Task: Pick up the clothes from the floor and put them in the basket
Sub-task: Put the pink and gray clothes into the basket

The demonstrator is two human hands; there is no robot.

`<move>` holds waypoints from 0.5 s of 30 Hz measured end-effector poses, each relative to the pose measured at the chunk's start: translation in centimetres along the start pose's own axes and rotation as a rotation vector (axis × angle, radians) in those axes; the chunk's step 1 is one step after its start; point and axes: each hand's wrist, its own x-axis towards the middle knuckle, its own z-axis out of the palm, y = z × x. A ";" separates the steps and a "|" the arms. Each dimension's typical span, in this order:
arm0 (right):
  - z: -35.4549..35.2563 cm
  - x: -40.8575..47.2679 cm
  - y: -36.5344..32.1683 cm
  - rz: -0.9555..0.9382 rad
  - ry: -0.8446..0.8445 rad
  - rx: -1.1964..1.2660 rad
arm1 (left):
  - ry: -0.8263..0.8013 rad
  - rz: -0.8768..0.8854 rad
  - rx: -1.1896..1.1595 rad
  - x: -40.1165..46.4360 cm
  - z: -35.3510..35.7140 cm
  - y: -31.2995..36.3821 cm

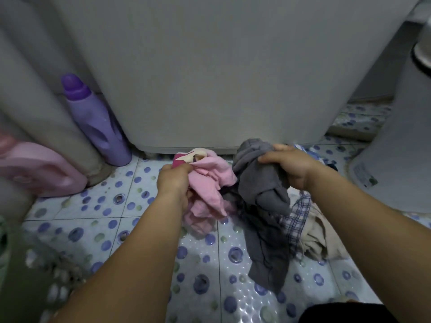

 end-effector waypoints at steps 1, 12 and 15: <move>0.5 -0.5 -0.7 -0.038 -0.034 0.072 | -0.012 0.017 -0.023 -0.6 -0.2 0.5; 7.1 -8.9 -8.6 -0.381 -0.225 0.622 | -0.011 0.326 -0.248 -10.8 -6.3 7.4; 9.4 -10.5 -9.9 -0.409 -0.337 0.711 | 0.013 0.403 -0.298 -13.7 -9.4 9.0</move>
